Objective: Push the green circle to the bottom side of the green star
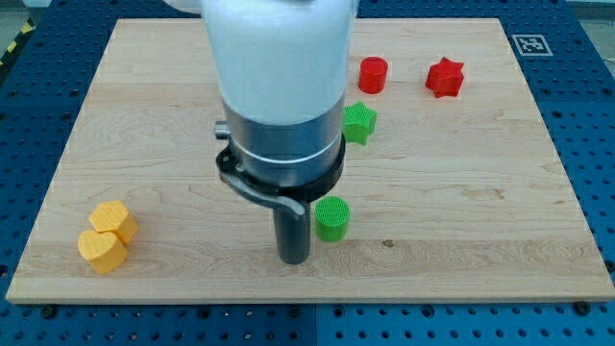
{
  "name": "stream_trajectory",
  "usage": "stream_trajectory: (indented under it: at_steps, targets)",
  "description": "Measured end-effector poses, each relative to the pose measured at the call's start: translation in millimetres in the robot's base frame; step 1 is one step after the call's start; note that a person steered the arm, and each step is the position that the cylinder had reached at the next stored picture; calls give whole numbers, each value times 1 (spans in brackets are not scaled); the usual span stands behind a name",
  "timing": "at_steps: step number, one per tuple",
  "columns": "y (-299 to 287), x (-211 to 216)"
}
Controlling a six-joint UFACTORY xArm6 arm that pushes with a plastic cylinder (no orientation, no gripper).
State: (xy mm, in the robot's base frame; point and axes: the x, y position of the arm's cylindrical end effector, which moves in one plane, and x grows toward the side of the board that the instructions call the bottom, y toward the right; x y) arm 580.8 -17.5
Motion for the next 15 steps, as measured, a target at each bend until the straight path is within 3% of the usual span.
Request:
stream_trajectory:
  at_steps: [4,9,13,14,15]
  targets:
    - [69,-19]
    - [72,-62]
    - [75,-55]
    - [50,-25]
    - [-5,-33]
